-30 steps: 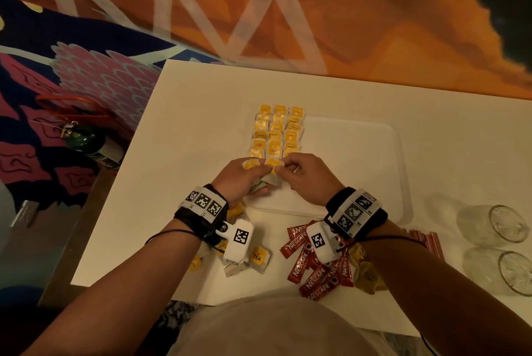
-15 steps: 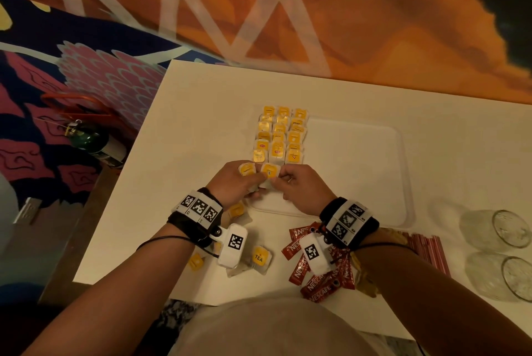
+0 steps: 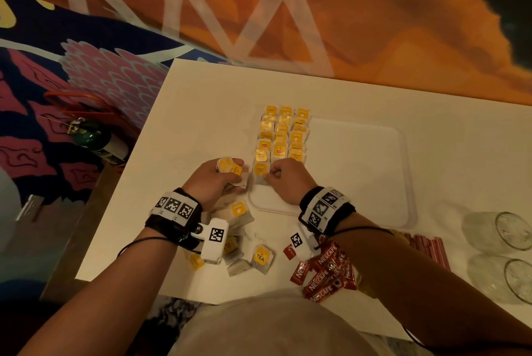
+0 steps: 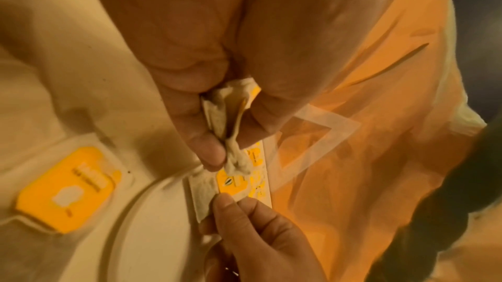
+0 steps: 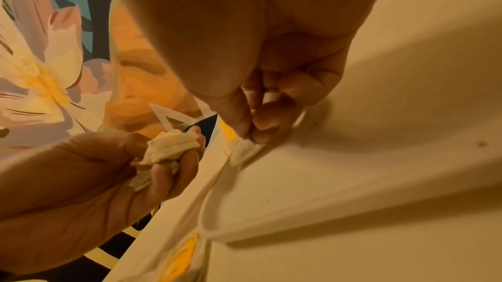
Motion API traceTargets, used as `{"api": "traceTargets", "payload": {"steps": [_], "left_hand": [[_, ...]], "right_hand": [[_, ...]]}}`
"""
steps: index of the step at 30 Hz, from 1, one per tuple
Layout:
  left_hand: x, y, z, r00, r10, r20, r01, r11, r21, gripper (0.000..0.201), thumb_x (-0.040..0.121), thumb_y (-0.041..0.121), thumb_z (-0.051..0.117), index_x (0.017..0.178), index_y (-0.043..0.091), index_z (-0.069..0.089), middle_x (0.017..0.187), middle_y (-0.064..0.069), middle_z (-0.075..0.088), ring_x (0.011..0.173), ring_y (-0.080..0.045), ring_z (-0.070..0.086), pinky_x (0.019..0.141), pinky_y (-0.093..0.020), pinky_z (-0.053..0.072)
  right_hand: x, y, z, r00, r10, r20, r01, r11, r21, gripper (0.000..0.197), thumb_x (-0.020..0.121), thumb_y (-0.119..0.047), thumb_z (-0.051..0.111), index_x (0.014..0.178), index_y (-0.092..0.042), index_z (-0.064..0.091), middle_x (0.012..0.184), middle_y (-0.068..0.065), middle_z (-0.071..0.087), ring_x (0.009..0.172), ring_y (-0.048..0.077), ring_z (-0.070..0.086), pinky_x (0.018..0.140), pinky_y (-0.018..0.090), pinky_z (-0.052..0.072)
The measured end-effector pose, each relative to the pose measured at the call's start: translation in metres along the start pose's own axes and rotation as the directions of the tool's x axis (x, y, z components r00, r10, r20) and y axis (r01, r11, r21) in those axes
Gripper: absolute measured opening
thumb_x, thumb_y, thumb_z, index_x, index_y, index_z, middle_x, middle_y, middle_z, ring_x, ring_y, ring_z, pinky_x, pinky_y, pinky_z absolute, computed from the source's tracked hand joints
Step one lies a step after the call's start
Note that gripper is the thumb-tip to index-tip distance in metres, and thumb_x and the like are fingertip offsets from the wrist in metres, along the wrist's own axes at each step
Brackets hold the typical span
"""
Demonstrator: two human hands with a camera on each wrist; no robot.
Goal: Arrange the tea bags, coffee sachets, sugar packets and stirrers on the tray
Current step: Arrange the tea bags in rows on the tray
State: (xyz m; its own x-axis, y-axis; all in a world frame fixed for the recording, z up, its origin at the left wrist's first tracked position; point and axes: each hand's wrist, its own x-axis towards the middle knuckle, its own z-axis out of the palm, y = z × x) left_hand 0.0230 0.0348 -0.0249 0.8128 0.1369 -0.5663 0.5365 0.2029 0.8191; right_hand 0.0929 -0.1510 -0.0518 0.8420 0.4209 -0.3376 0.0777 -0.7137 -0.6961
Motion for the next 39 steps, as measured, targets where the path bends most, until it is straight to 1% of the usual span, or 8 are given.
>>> {"api": "traceTargets", "payload": {"steps": [4, 9, 13, 17, 21, 26, 35, 39], "left_hand": [[0.0, -0.001, 0.0, 1.0, 0.001, -0.008, -0.001, 1.0, -0.003, 0.035, 0.088, -0.016, 0.054, 0.117, 0.003, 0.062, 0.095, -0.006, 0.066, 0.07, -0.008, 0.068, 0.06, -0.021, 0.056], [0.0, -0.005, -0.001, 1.0, -0.021, -0.016, 0.021, 0.999, -0.041, 0.032, 0.089, -0.011, 0.059, 0.115, 0.006, 0.063, 0.098, -0.009, 0.066, 0.082, -0.015, 0.067, 0.063, -0.022, 0.057], [-0.001, -0.006, 0.001, 1.0, -0.023, -0.007, 0.022, 0.997, -0.069, 0.027, 0.088, -0.01, 0.062, 0.105, 0.01, 0.066, 0.091, -0.006, 0.069, 0.081, -0.017, 0.068, 0.065, -0.024, 0.058], [-0.003, -0.005, 0.005, 0.999, -0.022, 0.03, 0.024, 0.998, -0.065, 0.024, 0.089, -0.006, 0.064, 0.108, 0.007, 0.067, 0.095, -0.013, 0.071, 0.081, -0.02, 0.07, 0.063, -0.026, 0.057], [-0.002, -0.005, 0.008, 1.0, -0.005, 0.029, 0.005, 1.0, 0.006, 0.026, 0.09, -0.004, 0.062, 0.113, 0.004, 0.067, 0.101, -0.015, 0.072, 0.087, -0.022, 0.071, 0.07, -0.028, 0.059], [0.001, -0.005, 0.011, 0.999, 0.027, 0.037, -0.032, 0.992, 0.12, 0.025, 0.088, -0.005, 0.064, 0.11, 0.005, 0.068, 0.101, -0.019, 0.073, 0.083, -0.025, 0.071, 0.08, -0.035, 0.059], [0.004, -0.001, 0.022, 0.991, 0.098, 0.087, -0.111, 0.979, 0.169, 0.032, 0.084, -0.008, 0.068, 0.106, 0.015, 0.069, 0.108, -0.018, 0.071, 0.093, -0.028, 0.069, 0.087, -0.042, 0.057], [0.007, -0.002, 0.024, 0.991, 0.091, 0.101, -0.107, 0.98, 0.166, 0.038, 0.085, -0.008, 0.068, 0.119, 0.008, 0.065, 0.115, -0.02, 0.069, 0.092, -0.022, 0.069, 0.074, -0.029, 0.058]], "right_hand": [[0.005, -0.007, 0.004, 1.0, -0.015, -0.019, 0.014, 0.998, -0.053, 0.027, 0.093, -0.023, 0.066, 0.072, -0.006, 0.067, 0.072, 0.007, 0.066, 0.074, 0.024, 0.062, 0.071, 0.038, 0.053], [0.01, -0.011, 0.004, 0.997, 0.019, -0.071, -0.024, 0.998, -0.064, 0.026, 0.091, -0.024, 0.067, 0.067, -0.022, 0.057, 0.079, 0.0, 0.064, 0.084, 0.026, 0.064, 0.075, 0.037, 0.054], [0.008, -0.012, 0.003, 0.995, 0.044, -0.093, -0.05, 0.997, -0.063, 0.01, 0.091, -0.028, 0.066, 0.091, -0.019, 0.061, 0.094, -0.001, 0.066, 0.089, 0.022, 0.061, 0.078, 0.037, 0.054], [0.005, -0.008, 0.002, 0.993, 0.039, -0.112, -0.036, 0.999, 0.029, 0.015, 0.092, -0.032, 0.067, 0.096, -0.022, 0.056, 0.091, -0.006, 0.064, 0.086, 0.018, 0.061, 0.077, 0.032, 0.05], [-0.004, -0.007, -0.005, 0.997, -0.044, -0.057, 0.053, 0.984, 0.171, 0.016, 0.098, -0.034, 0.062, 0.092, -0.019, 0.065, 0.071, -0.014, 0.059, 0.064, -0.003, 0.055, 0.065, 0.018, 0.042], [-0.015, -0.004, -0.011, 0.993, -0.097, 0.072, 0.069, 0.947, 0.314, 0.038, 0.104, -0.039, 0.049, 0.089, -0.008, 0.067, 0.085, 0.013, 0.068, 0.054, 0.012, 0.053, 0.056, 0.032, 0.046], [-0.02, 0.01, -0.009, 0.997, -0.064, 0.041, 0.047, 0.942, 0.331, 0.015, 0.097, -0.024, 0.065, 0.098, -0.01, 0.07, 0.09, 0.01, 0.07, 0.056, 0.009, 0.056, 0.055, 0.027, 0.051], [-0.025, 0.013, -0.012, 0.995, -0.075, 0.061, 0.05, 0.936, 0.348, 0.014, 0.096, -0.023, 0.066, 0.104, -0.014, 0.073, 0.086, 0.005, 0.071, 0.056, 0.006, 0.055, 0.052, 0.021, 0.046]]}}
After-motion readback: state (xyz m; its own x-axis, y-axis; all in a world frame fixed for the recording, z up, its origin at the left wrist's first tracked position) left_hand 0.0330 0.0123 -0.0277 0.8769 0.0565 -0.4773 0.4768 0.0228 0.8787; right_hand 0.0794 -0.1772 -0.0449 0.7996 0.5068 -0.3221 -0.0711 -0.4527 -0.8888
